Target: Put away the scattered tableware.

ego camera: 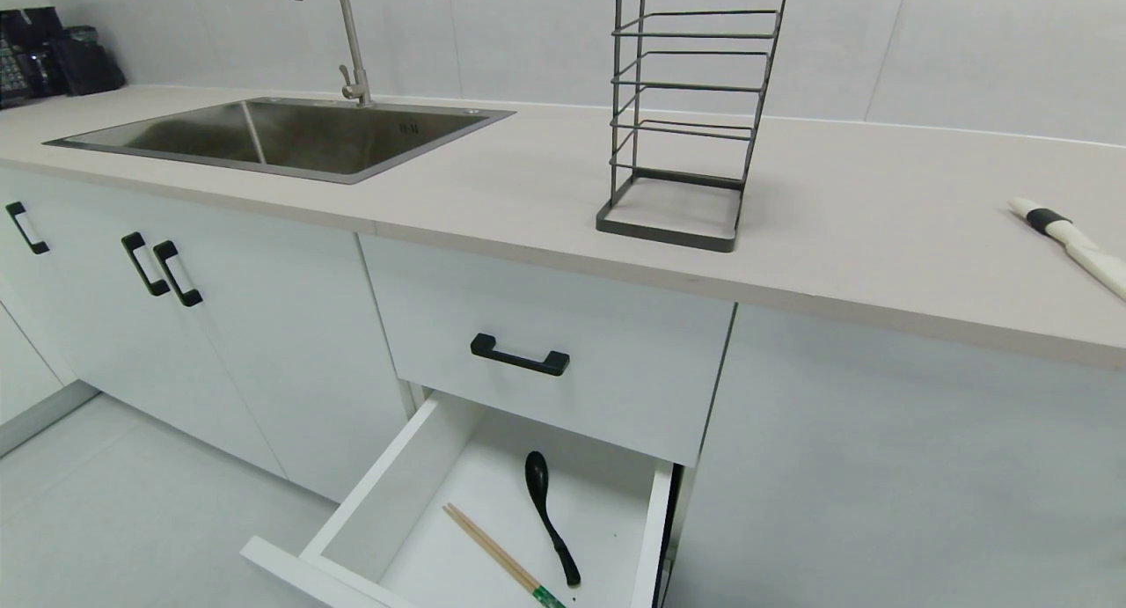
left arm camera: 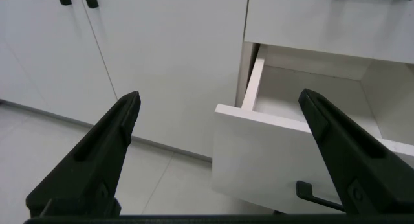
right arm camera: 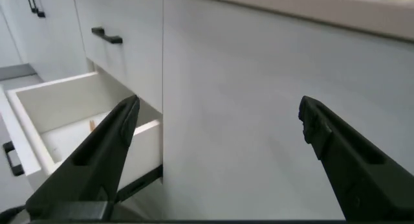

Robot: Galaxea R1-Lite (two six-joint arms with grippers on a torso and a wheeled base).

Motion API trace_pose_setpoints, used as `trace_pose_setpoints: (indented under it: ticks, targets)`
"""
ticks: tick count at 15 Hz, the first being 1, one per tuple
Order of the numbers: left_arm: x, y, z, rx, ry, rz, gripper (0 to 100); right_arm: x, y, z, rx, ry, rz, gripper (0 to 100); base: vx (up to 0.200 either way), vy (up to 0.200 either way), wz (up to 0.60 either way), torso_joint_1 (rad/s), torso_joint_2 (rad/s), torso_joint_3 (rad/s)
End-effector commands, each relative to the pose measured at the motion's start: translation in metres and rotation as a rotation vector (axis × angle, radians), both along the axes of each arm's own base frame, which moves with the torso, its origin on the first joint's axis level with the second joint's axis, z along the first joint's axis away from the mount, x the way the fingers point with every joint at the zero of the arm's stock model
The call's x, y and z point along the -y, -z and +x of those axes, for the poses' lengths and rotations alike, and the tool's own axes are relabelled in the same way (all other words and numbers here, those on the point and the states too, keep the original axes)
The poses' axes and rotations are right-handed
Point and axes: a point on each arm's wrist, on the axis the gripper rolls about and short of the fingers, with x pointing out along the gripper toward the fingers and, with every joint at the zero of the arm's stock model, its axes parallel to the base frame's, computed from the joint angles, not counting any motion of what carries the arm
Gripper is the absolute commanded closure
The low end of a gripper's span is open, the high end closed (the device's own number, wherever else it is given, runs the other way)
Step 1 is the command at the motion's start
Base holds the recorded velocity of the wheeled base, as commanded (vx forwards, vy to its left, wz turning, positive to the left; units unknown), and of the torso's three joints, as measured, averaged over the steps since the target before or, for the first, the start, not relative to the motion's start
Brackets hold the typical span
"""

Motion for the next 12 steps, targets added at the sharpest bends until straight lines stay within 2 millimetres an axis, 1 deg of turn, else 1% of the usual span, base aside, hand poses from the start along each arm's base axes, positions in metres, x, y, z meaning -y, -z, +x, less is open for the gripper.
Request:
trace_pose_setpoints:
  ticks: [1, 2, 3, 4, 5, 7, 8, 9, 12]
  targets:
    - [0.000, 0.000, 0.000, -0.001, 0.002, 0.000, 0, -0.001, 0.020, -0.017, 0.082, 0.015, -0.004, 0, 0.000, 0.000, 0.00, 0.000, 0.00, 0.000]
    - [0.000, 0.000, 0.000, 0.000, 0.003, -0.002, 0, 0.000, 0.023, -0.019, 0.085, 0.027, 0.001, 0, 0.000, 0.000, 0.00, 0.000, 0.00, 0.000]
    - [0.000, 0.000, 0.000, 0.000, 0.005, -0.002, 0, 0.002, 0.025, -0.018, 0.056, 0.108, 0.024, 0, 0.000, 0.000, 0.00, 0.000, 0.00, 0.000]
    - [0.000, 0.000, 0.000, 0.000, 0.005, -0.002, 0, 0.004, 0.034, -0.016, -0.035, 0.204, 0.024, 0, 0.000, 0.000, 0.00, 0.000, 0.00, 0.000]
    - [0.000, 0.000, 0.000, -0.001, 0.005, -0.003, 0, 0.005, 0.040, -0.016, -0.100, 0.264, 0.030, 0, 0.000, 0.000, 0.00, 0.000, 0.00, 0.000]
    - [0.000, 0.000, 0.000, 0.000, 0.006, -0.002, 0, 0.007, 0.040, -0.015, -0.094, 0.331, 0.035, 0, 0.000, 0.000, 0.00, 0.000, 0.00, 0.000]
    - [0.000, 0.000, 0.000, 0.000, 0.006, -0.002, 0, 0.008, 0.045, -0.015, -0.139, 0.403, 0.048, 0, 0.000, 0.000, 0.00, 0.000, 0.00, 0.000]
    - [0.000, 0.000, 0.000, 0.000, 0.008, -0.002, 0, 0.010, 0.045, -0.015, -0.151, 0.448, 0.099, 0, 0.000, 0.000, 0.00, 0.000, 0.00, 0.000]
    - [0.000, 0.000, 0.000, 0.003, 0.013, 0.014, 0, 0.009, 0.045, -0.015, -0.153, 0.446, 0.106, 0, 0.000, 0.000, 0.00, 0.000, 0.00, 0.000]
